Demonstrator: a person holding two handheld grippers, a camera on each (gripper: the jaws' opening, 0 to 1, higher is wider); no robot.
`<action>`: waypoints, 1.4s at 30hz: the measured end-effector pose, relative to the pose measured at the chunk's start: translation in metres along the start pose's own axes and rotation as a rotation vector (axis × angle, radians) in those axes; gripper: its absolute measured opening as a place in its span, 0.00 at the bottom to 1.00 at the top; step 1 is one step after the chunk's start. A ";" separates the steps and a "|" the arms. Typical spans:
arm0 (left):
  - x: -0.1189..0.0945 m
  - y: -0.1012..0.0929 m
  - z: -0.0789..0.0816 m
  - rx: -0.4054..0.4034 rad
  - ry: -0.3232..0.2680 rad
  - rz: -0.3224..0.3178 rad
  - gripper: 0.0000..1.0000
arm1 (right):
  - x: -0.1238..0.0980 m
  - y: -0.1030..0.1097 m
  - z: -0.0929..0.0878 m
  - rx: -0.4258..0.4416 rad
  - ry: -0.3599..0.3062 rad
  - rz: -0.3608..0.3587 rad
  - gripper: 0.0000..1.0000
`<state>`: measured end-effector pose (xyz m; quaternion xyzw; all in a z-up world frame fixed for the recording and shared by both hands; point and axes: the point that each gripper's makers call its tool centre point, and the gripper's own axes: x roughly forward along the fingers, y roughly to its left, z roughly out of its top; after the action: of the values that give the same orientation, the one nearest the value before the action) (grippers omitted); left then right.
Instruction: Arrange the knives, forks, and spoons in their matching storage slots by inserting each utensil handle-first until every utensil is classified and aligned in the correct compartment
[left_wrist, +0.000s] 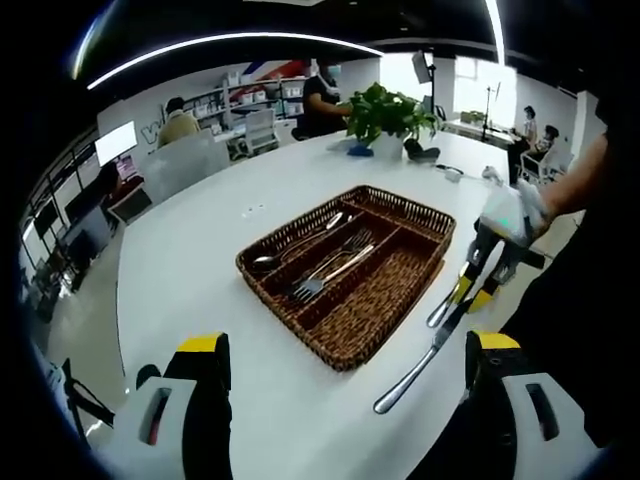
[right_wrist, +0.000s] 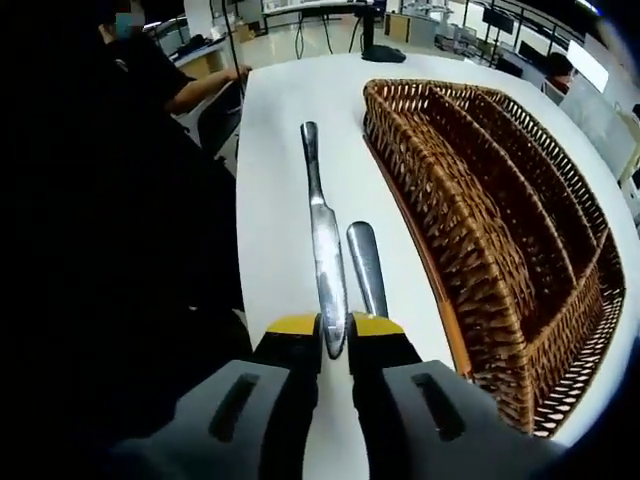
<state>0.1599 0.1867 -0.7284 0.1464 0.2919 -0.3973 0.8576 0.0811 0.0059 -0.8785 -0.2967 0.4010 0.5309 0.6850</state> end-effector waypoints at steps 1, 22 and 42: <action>0.001 -0.001 -0.001 0.001 0.004 -0.003 0.99 | 0.000 0.000 0.000 -0.002 0.007 0.002 0.09; 0.068 -0.062 -0.069 0.244 0.227 -0.260 0.54 | -0.020 -0.003 0.014 -0.063 0.034 -0.014 0.08; 0.101 -0.093 -0.105 0.574 0.321 -0.473 0.18 | -0.027 -0.006 0.018 -0.086 0.053 -0.018 0.08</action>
<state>0.1001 0.1174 -0.8746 0.3691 0.3249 -0.6210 0.6104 0.0879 0.0062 -0.8460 -0.3435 0.3933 0.5336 0.6653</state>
